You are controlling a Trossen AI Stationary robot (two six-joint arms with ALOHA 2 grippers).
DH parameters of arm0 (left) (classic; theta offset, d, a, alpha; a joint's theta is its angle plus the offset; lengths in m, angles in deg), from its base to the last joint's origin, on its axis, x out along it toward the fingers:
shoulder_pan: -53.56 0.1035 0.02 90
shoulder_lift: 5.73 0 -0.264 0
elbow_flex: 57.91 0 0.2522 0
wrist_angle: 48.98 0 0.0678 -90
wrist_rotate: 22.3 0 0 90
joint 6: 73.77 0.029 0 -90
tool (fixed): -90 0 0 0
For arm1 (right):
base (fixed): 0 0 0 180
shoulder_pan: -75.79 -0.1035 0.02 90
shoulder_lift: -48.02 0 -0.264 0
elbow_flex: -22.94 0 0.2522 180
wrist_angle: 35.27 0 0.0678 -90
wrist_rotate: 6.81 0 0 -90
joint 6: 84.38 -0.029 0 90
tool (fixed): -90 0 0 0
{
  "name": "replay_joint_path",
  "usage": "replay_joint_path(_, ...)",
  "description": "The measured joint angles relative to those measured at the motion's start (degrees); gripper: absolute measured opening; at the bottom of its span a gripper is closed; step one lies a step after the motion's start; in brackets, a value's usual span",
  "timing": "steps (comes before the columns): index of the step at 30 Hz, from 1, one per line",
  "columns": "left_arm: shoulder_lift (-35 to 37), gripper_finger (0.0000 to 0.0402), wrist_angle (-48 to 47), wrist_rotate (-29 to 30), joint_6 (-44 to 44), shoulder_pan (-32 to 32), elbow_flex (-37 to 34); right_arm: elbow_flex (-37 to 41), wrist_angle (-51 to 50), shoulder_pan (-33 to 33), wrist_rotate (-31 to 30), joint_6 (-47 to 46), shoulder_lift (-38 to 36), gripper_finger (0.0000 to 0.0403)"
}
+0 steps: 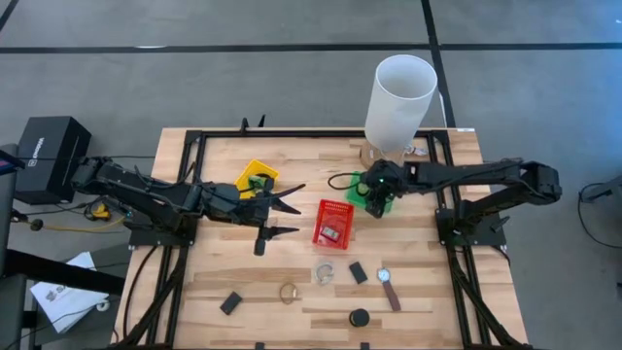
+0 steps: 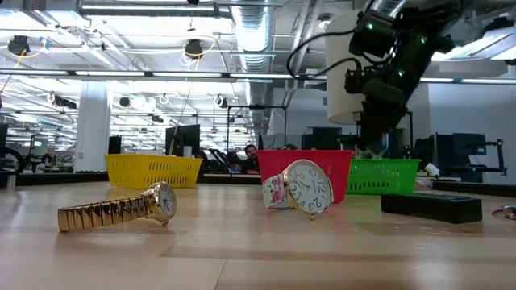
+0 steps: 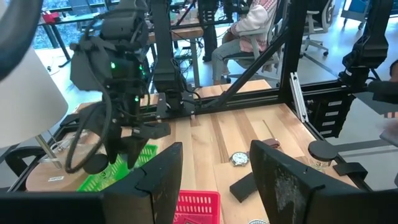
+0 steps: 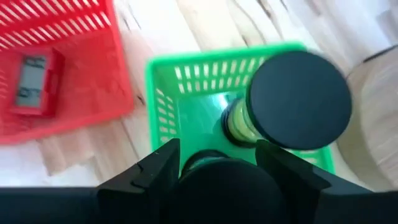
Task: Pick & Place Office items
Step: Put the top left black hourglass into the green bin
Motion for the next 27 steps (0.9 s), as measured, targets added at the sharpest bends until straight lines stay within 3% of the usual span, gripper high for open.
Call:
replay_joint_path(10,0.0,0.0182,0.4,-0.2,0.0,0.0,0.0,-7.6,-8.6,0.0,0.2,0.2,0.0,0.0200)
replay_joint_path(27,0.0,0.0182,1.3,0.1,0.0,0.0,0.0,-0.1,-2.1,-1.5,-0.5,-2.8,0.5,0.0200)
